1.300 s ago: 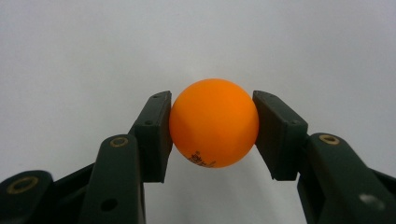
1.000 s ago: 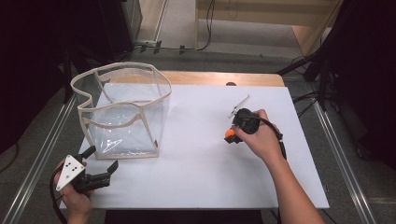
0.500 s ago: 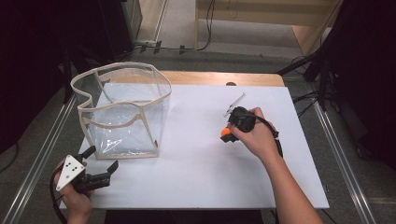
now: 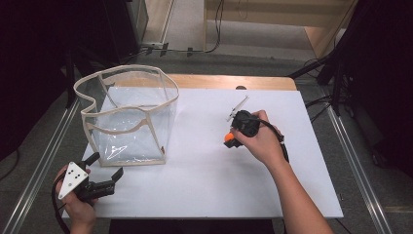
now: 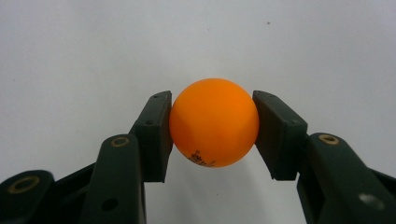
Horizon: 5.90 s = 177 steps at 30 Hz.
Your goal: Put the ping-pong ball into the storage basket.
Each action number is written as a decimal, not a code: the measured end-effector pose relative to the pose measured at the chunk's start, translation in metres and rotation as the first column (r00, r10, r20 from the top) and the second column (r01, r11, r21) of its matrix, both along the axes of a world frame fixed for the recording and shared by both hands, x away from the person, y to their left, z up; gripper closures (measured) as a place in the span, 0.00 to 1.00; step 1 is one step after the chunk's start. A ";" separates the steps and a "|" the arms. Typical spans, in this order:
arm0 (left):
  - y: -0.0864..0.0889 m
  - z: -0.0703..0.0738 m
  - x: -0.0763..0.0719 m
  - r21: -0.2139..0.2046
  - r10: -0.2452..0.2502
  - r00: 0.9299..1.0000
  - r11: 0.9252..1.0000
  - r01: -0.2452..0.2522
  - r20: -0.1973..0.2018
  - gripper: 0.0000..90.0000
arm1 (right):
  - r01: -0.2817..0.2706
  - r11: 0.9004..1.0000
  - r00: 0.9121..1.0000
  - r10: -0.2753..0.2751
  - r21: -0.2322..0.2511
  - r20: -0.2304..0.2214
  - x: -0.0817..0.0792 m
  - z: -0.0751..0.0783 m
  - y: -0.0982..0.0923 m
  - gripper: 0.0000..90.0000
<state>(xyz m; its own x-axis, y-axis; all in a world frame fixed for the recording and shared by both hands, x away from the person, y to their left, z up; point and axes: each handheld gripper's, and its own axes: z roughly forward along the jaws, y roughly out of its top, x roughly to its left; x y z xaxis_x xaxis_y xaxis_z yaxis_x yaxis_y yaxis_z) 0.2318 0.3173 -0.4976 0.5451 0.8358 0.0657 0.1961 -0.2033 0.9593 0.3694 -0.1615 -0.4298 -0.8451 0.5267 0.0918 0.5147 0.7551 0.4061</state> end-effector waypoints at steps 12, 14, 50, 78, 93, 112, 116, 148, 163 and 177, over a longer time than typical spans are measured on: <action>0.000 0.000 0.000 -0.002 -0.003 1.000 1.000 0.003 -0.001 0.06 | -0.023 1.000 1.000 0.023 0.011 0.000 0.003 0.003 0.014 0.54; 0.000 0.000 0.000 -0.004 -0.002 1.000 1.000 0.002 -0.002 0.06 | -0.031 0.999 1.000 0.031 0.010 -0.001 0.004 0.003 0.016 0.54; 0.002 0.001 0.000 -0.010 -0.003 1.000 1.000 0.003 -0.006 0.05 | -0.122 0.992 0.993 0.122 0.013 0.001 0.016 0.023 0.059 0.54; 0.002 0.001 0.001 -0.013 -0.008 1.000 1.000 0.008 -0.016 0.05 | -0.168 0.986 0.986 0.168 0.023 0.005 0.022 0.043 0.083 0.54; 0.001 0.000 0.002 -0.014 -0.007 1.000 1.000 0.007 -0.016 0.05 | -0.195 0.980 0.981 0.195 0.022 0.012 0.026 0.056 0.093 0.54; 0.002 0.001 0.002 -0.012 -0.009 1.000 1.000 0.009 -0.017 0.05 | -0.217 0.976 0.976 0.216 0.020 0.019 0.030 0.073 0.102 0.54; 0.001 0.001 0.002 -0.012 -0.010 1.000 1.000 0.010 -0.017 0.05 | -0.217 0.976 0.976 0.217 0.016 0.021 0.031 0.078 0.104 0.54; 0.001 0.001 0.002 -0.012 -0.016 1.000 1.000 0.016 -0.024 0.04 | -0.253 0.967 0.967 0.252 0.016 0.044 0.041 0.116 0.122 0.54; 0.001 0.001 0.002 -0.013 -0.018 1.000 1.000 0.017 -0.024 0.04 | -0.262 0.965 0.964 0.260 0.015 0.054 0.048 0.134 0.128 0.54; 0.001 0.001 0.002 -0.014 -0.018 0.999 1.000 0.018 -0.027 0.04 | -0.273 0.962 0.961 0.272 0.010 0.054 0.054 0.142 0.136 0.54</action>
